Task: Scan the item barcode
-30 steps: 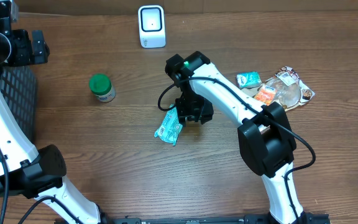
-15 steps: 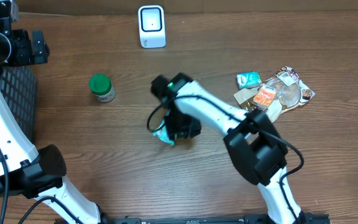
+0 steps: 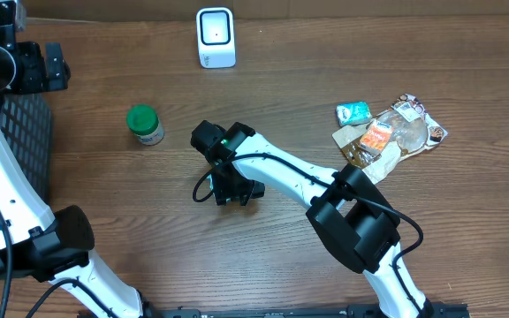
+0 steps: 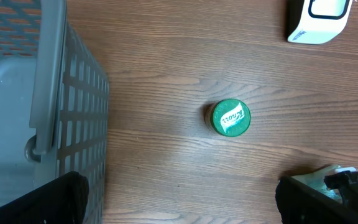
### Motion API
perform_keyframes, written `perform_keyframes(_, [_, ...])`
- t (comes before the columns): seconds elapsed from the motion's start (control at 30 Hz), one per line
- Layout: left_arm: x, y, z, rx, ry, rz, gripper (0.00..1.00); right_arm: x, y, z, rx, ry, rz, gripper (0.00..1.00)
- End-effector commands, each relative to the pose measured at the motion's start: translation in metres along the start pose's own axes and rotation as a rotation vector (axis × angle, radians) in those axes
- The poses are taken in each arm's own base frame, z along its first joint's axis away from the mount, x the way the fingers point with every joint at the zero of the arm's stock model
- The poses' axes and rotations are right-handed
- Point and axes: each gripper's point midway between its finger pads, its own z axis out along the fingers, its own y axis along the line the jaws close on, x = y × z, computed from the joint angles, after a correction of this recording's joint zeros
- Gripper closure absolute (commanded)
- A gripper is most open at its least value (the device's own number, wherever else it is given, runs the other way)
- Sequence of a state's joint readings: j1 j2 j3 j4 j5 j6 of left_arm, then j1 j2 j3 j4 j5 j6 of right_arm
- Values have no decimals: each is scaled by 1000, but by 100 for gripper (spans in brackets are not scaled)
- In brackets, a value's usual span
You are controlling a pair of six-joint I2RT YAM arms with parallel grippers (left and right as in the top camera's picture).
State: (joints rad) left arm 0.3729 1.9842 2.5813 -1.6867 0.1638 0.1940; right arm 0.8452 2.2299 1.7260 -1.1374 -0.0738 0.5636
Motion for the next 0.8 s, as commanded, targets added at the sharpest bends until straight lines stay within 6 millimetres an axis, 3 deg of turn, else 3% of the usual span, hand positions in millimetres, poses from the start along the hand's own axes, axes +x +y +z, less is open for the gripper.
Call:
perform_keyframes(0.0, [-1,-2,-2,10,-8,10,1,-13,7,-25,-38,-65,16,41])
perform_keyframes(0.23, [-1,-2,-2,10,-8,10,0,-42,8,-85,-105,-164,1,37])
perform_keyframes(0.37, [-1,-2,-2,10,-8,10,1,-59,-20,-110,-100,-184,-42,32])
perform_keyframes(0.5, [-1,-2,-2,10,-8,10,0,-72,-53,-116,-179,-148,-121,21])
perform_keyframes(0.77, [-1,-2,-2,10,-8,10,0,-79,-90,-121,-500,-114,-257,15])
